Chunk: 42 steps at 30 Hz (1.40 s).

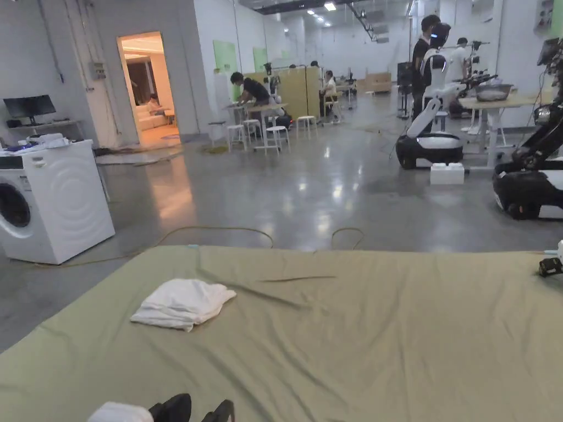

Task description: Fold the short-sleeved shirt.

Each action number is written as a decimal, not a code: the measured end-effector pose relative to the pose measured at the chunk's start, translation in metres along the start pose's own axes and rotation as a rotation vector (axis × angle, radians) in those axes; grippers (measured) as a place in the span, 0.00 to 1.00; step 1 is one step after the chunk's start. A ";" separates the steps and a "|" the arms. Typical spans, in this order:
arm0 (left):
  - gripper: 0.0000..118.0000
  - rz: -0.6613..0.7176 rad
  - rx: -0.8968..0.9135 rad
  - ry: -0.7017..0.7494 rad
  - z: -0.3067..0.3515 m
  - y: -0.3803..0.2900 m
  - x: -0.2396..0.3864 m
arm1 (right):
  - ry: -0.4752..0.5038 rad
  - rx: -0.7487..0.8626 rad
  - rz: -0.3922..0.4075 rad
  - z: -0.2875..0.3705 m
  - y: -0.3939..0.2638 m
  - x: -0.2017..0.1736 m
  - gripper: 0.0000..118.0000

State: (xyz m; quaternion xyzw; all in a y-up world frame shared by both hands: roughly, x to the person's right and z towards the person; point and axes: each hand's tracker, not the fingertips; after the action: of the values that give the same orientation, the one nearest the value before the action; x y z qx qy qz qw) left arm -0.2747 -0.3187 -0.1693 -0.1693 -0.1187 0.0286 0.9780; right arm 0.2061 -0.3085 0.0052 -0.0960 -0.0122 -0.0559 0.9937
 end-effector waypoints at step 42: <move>0.06 -0.152 -0.876 0.138 -0.318 -0.144 -0.027 | -0.197 -0.830 -0.095 -0.346 -0.139 0.147 0.78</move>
State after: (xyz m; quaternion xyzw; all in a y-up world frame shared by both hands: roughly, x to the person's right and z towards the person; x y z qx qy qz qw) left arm -0.2217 -0.5599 -0.4177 -0.5596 -0.0662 -0.1076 0.8191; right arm 0.3406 -0.5262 -0.3027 -0.4921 -0.0880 -0.0923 0.8612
